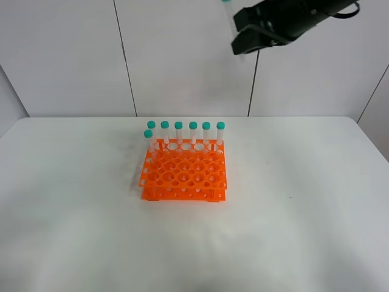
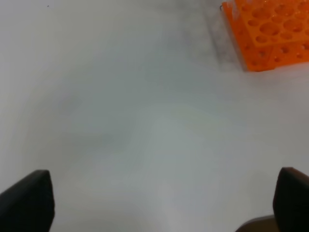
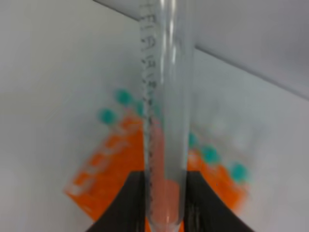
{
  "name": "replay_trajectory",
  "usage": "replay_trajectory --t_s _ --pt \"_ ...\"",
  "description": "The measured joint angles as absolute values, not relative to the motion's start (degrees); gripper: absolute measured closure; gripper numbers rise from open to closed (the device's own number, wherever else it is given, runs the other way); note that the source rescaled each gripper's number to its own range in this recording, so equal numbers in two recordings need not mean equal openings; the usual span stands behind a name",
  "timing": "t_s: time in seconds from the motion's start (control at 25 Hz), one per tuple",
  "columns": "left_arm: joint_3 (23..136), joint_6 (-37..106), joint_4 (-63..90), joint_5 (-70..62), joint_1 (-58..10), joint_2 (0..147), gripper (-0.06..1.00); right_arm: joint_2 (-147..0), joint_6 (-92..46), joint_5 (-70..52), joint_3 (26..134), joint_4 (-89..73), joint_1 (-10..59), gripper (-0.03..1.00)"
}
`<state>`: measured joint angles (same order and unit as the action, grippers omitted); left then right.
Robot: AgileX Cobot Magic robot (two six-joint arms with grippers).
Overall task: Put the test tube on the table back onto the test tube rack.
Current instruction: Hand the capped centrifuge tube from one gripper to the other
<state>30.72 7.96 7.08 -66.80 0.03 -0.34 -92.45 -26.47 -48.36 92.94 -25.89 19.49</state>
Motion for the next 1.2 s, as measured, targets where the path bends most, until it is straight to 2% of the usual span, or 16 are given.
replay_trajectory --t_s 0.12,0.24,0.44,0.8,1.2 --pt "30.72 7.96 7.08 -66.80 0.03 -0.34 -0.06 -92.52 -30.35 -42.18 92.94 -26.21 27.98 0.94" --pt "30.72 7.96 7.08 -66.80 0.03 -0.34 -0.06 -92.46 -35.20 -30.67 91.61 -27.55 36.97 0.94" --pt "30.72 7.96 7.08 -66.80 0.03 -0.34 -0.06 -92.41 -48.35 -14.16 83.94 -35.04 47.31 0.94" --pt "30.72 7.96 7.08 -66.80 0.03 -0.34 -0.06 -89.77 -63.13 -4.82 65.36 -52.96 48.81 0.94" --pt "30.72 7.96 7.08 -66.69 0.03 -0.34 -0.06 -78.47 -71.30 2.50 56.75 -53.34 51.83 0.94"
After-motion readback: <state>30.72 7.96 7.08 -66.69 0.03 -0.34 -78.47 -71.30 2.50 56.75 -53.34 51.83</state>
